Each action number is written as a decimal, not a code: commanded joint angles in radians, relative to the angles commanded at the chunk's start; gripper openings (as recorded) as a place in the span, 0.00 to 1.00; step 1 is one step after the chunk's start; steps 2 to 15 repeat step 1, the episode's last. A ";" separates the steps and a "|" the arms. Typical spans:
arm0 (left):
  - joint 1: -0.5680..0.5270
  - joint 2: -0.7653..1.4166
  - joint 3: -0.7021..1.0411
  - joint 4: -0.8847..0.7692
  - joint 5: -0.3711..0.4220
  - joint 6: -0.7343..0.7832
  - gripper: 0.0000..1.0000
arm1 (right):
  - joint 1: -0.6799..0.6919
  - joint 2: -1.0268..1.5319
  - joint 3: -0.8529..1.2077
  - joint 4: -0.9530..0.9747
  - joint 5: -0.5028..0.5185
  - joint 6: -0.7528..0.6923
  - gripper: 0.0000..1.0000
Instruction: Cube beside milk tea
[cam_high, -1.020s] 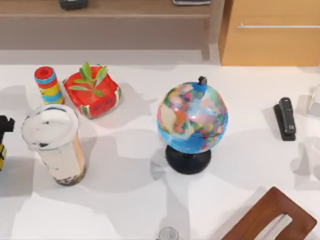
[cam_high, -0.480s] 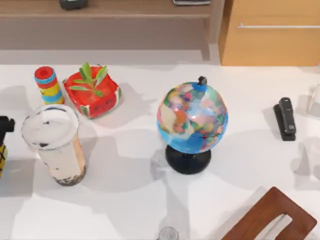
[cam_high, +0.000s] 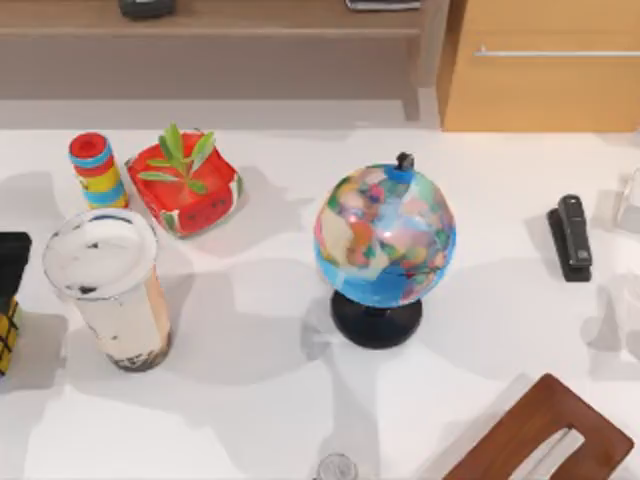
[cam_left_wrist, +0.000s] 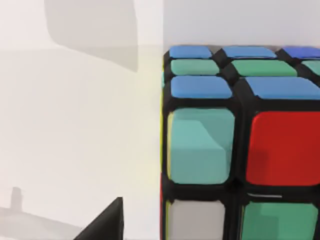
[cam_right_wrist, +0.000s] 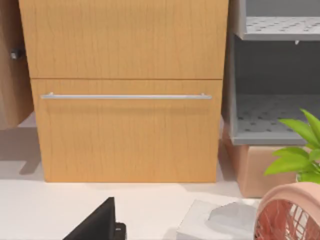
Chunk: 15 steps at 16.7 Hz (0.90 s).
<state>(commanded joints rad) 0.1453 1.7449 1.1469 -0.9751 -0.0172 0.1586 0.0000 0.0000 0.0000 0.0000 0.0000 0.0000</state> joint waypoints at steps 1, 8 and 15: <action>0.000 0.000 0.000 0.000 0.000 0.000 1.00 | 0.000 0.000 0.000 0.000 0.000 0.000 1.00; 0.000 0.000 0.000 0.000 0.000 0.000 1.00 | 0.000 0.000 0.000 0.000 0.000 0.000 1.00; 0.000 0.000 0.000 0.000 0.000 0.000 1.00 | 0.000 0.000 0.000 0.000 0.000 0.000 1.00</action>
